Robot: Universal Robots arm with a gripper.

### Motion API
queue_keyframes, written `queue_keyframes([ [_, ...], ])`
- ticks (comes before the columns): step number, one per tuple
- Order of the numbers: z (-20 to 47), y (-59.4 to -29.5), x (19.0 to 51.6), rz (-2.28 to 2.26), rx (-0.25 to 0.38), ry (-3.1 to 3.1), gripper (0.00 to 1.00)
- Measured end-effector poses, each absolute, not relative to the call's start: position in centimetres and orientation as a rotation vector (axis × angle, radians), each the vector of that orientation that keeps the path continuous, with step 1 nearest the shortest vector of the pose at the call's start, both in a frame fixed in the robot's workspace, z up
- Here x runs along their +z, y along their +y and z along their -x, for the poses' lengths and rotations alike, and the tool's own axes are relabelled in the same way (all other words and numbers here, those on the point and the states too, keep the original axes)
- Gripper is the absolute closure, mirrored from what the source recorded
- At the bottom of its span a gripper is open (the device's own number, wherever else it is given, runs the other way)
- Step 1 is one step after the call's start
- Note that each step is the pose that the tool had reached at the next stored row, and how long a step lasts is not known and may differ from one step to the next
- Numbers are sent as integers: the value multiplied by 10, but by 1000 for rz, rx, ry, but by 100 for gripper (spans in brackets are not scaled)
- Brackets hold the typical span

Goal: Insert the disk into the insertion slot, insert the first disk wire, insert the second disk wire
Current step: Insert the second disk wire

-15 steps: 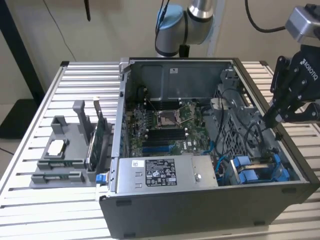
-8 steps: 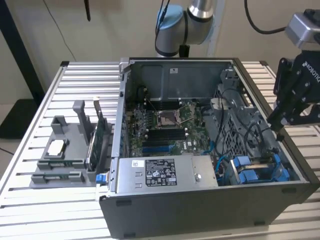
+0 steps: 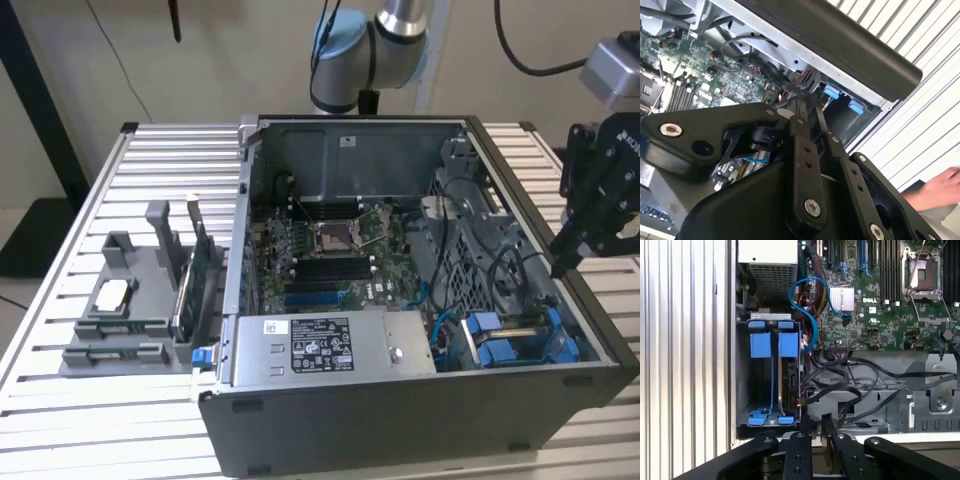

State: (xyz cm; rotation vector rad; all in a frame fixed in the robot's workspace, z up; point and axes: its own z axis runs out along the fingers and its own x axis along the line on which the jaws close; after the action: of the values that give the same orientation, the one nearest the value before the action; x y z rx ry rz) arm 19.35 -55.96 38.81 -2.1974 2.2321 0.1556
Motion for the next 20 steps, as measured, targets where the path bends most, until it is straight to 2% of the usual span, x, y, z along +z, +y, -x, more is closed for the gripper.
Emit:
queue_keyframes([
  [7,-204,-559,381,2222,121,2240,76],
  [16,-204,-555,376,2224,122,2241,76],
  [18,-204,-555,376,2224,123,2242,84],
  [20,-204,-555,376,2224,123,2242,84],
])
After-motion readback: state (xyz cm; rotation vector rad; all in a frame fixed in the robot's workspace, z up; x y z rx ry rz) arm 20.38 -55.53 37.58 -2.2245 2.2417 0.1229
